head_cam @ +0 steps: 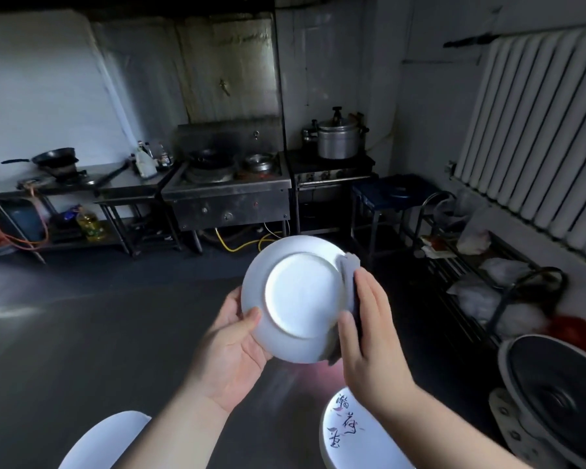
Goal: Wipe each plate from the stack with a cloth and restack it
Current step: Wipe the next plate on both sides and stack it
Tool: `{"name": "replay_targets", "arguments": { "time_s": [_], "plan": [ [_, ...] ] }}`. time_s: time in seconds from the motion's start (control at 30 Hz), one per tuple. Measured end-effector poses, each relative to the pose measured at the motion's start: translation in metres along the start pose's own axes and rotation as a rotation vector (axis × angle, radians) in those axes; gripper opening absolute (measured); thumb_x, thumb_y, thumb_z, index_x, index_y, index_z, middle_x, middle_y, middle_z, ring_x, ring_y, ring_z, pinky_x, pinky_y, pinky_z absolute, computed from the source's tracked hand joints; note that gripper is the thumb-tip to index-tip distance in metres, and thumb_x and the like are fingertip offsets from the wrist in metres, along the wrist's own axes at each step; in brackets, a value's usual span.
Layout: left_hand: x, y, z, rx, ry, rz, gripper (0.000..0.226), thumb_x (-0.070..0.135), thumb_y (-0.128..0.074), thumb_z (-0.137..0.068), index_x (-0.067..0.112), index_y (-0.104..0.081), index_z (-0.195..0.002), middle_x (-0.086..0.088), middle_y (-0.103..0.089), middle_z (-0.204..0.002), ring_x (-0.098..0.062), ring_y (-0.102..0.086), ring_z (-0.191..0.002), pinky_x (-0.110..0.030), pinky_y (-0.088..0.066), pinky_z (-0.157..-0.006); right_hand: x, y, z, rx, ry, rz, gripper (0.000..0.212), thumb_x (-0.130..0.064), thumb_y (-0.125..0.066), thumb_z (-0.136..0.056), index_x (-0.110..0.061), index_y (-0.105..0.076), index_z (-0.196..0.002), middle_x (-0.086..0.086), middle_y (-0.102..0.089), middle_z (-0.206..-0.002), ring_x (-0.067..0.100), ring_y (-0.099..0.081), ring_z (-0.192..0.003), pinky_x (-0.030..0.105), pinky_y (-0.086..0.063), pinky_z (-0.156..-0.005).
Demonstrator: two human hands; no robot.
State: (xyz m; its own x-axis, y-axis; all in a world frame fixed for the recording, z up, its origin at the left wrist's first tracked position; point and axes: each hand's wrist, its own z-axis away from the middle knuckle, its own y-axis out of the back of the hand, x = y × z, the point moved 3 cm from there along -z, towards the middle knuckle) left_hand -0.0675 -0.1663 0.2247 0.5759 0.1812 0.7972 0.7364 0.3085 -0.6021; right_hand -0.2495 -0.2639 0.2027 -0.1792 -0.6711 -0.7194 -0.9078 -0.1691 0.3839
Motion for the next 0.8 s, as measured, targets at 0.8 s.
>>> {"name": "replay_targets", "arguments": {
  "time_s": [0.8],
  "plan": [
    [-0.011,-0.020,-0.004,0.088,-0.025,0.005,0.043,0.016,-0.041,-0.108,0.019,-0.052,-0.149,-0.014,-0.063,-0.144,-0.035,-0.059,-0.135,-0.052,-0.046,-0.111,0.004,0.012,-0.045,-0.135,-0.019,0.156,0.065,-0.058,-0.036,-0.105,-0.027,-0.035,-0.163,-0.017,-0.029,-0.167,0.001,-0.022,-0.156,0.040,-0.025,-0.129]
  ]
}}
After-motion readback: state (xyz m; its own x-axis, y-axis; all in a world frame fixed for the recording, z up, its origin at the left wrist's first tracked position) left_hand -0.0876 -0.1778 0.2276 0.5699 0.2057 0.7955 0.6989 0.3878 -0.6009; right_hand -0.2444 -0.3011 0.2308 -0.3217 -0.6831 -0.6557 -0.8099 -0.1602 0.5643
